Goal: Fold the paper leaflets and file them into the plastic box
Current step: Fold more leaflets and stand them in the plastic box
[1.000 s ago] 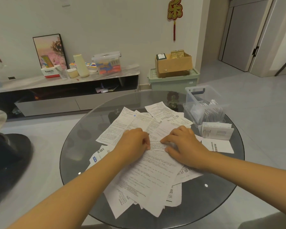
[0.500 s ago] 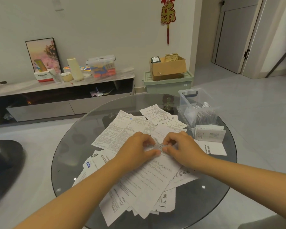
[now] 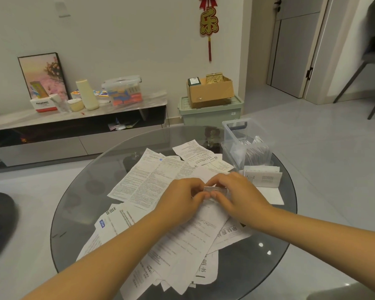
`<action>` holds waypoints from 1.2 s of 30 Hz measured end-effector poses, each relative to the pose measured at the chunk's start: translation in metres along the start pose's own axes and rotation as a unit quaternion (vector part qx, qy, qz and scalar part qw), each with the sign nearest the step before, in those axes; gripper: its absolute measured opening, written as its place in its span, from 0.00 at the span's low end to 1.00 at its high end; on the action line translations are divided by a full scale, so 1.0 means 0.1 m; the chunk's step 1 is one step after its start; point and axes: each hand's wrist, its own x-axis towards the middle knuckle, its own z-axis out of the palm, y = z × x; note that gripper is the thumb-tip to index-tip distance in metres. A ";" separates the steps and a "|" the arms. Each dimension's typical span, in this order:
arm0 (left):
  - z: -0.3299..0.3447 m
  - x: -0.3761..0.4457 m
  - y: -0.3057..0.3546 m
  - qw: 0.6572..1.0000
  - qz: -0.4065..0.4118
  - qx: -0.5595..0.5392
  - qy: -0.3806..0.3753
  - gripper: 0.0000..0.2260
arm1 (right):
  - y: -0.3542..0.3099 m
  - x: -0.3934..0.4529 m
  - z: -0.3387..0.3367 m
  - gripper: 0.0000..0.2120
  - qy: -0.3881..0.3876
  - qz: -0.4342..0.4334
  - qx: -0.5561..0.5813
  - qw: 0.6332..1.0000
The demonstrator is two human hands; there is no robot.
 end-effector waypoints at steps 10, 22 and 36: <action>0.18 0.08 0.20 0.998 0.005 -0.056 0.018 0.08 | 0.18 -0.14 -0.27 0.02 -0.016 0.048 0.018 0.999; 0.43 0.06 0.31 0.994 0.098 -0.031 -0.040 0.11 | 0.57 -0.38 -0.60 0.04 -0.005 -0.026 -0.144 0.989; 0.50 0.05 0.25 0.981 0.161 0.061 -0.085 0.11 | 0.76 -0.63 -0.60 0.07 0.007 -0.255 -0.302 0.919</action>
